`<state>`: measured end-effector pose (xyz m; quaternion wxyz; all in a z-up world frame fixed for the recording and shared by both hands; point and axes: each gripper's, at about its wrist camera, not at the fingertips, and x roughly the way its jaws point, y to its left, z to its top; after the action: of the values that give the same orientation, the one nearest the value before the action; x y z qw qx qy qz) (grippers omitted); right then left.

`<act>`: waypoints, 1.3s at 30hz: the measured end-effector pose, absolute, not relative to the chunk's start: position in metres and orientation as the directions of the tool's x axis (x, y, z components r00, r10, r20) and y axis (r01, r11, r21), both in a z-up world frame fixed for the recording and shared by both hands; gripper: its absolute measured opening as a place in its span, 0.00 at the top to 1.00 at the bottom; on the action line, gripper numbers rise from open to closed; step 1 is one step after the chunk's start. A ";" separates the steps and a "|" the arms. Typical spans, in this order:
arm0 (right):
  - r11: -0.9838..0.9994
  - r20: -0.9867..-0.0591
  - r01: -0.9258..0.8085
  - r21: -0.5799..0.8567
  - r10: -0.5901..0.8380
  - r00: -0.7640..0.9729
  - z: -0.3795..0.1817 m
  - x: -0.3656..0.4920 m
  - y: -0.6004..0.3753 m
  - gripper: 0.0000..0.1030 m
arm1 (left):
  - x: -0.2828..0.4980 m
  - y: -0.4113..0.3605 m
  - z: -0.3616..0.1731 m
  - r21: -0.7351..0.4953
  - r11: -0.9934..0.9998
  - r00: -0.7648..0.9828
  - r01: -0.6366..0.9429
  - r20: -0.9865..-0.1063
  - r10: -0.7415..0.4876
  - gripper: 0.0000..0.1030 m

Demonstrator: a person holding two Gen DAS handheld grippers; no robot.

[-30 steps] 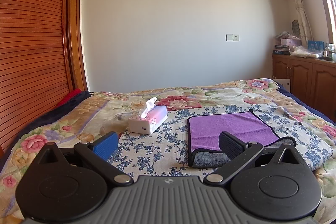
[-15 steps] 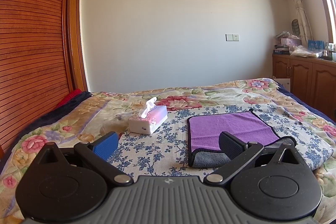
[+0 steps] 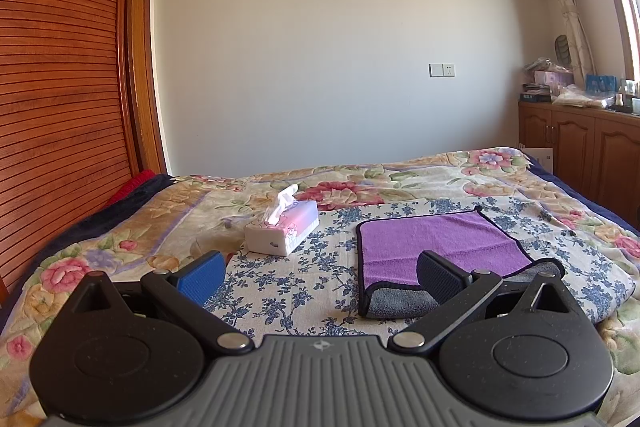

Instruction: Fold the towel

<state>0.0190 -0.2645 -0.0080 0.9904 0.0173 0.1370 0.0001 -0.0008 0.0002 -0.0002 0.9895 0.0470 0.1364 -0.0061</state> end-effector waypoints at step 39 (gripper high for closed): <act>1.000 -0.391 -0.009 0.005 0.011 0.920 -0.026 0.068 -0.267 0.00 | 0.042 -0.012 -0.013 0.148 0.987 0.936 0.066 -0.353 -0.010 0.00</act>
<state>0.0683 -0.2668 -0.0263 0.9799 0.0017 0.1993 0.0051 0.0420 -0.0120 -0.0135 0.9806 0.0788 0.1783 -0.0192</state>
